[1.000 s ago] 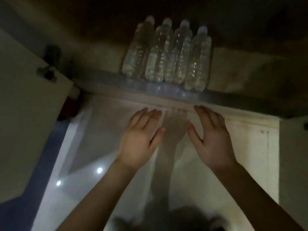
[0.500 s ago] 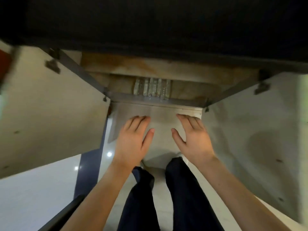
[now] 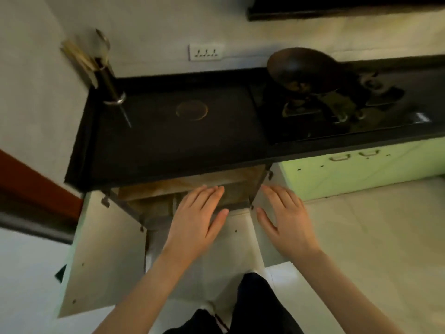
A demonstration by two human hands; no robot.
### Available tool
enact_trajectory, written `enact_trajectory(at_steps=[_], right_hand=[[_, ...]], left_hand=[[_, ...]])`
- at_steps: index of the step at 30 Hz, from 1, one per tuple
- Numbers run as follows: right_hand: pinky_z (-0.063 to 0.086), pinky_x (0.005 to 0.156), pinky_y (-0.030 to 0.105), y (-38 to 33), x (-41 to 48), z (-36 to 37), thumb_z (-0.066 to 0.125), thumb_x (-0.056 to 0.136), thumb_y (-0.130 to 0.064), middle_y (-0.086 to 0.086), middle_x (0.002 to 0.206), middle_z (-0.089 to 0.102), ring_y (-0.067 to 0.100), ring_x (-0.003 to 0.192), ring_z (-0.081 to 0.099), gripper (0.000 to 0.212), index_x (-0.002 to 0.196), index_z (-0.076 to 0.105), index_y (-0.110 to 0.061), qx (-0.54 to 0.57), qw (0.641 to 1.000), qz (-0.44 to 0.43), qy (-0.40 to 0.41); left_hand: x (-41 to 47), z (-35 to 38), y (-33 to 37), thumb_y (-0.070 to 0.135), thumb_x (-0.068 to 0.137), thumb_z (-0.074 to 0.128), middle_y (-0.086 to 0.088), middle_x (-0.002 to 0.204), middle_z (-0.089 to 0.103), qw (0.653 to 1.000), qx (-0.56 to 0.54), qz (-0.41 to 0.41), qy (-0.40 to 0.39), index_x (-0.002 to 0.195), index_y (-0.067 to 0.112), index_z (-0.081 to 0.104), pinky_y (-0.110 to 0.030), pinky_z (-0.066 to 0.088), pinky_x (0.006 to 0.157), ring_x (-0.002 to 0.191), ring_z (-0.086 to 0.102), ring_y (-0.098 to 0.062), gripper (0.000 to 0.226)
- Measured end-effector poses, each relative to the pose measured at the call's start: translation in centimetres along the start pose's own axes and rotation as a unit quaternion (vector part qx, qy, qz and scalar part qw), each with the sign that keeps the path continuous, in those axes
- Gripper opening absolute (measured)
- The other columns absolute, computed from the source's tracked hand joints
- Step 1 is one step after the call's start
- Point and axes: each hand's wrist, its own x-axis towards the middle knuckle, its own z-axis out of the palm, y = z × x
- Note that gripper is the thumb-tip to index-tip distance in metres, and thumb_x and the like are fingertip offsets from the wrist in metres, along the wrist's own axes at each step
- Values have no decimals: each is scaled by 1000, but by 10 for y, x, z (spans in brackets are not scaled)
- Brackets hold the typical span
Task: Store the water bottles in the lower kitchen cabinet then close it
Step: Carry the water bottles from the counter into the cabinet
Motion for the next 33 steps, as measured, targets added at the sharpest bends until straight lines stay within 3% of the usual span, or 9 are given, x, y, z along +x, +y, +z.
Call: enact_trajectory(at_steps=[2, 9, 16, 23, 33], right_hand=[[47, 101, 41, 0, -30, -7, 35, 96, -48, 5, 130, 61, 26, 121, 54, 56, 134, 56, -12, -5, 998, 55, 18], [43, 104, 39, 31, -105, -29, 29, 98, -52, 1, 137, 57, 24, 127, 49, 59, 141, 50, -17, -26, 984, 174, 38], [49, 99, 42, 117, -137, -74, 37, 97, -46, 3, 133, 60, 25, 124, 52, 56, 139, 53, -13, -17, 964, 242, 109], [47, 99, 40, 247, -209, -130, 36, 97, -49, 4, 134, 59, 25, 125, 51, 58, 140, 52, -13, -13, 940, 313, 134], [48, 99, 46, 427, -301, -238, 37, 96, -48, 7, 133, 60, 28, 127, 52, 57, 139, 52, -13, -40, 896, 396, 196]], left_hand=[[-5, 1, 4, 50, 101, 25, -4, 136, 59, 999, -3, 36, -24, 138, 13, 53, -44, 41, 108, 132, 48, -23, 59], [1, 31, 54, 56, 99, 17, 1, 139, 57, 992, -6, 94, -87, 139, 18, 52, -34, 29, 109, 134, 46, -20, 65], [52, 73, 149, 53, 102, 20, 1, 136, 60, 975, -11, 198, -104, 136, 16, 55, -37, 40, 105, 130, 50, -21, 61], [90, 163, 307, 57, 101, 12, 3, 146, 50, 950, 2, 268, -158, 145, 21, 44, -39, 19, 119, 140, 40, -21, 65], [153, 257, 549, 57, 99, 16, 2, 146, 50, 908, -59, 377, -173, 145, 25, 44, -36, 19, 116, 140, 40, -23, 63]])
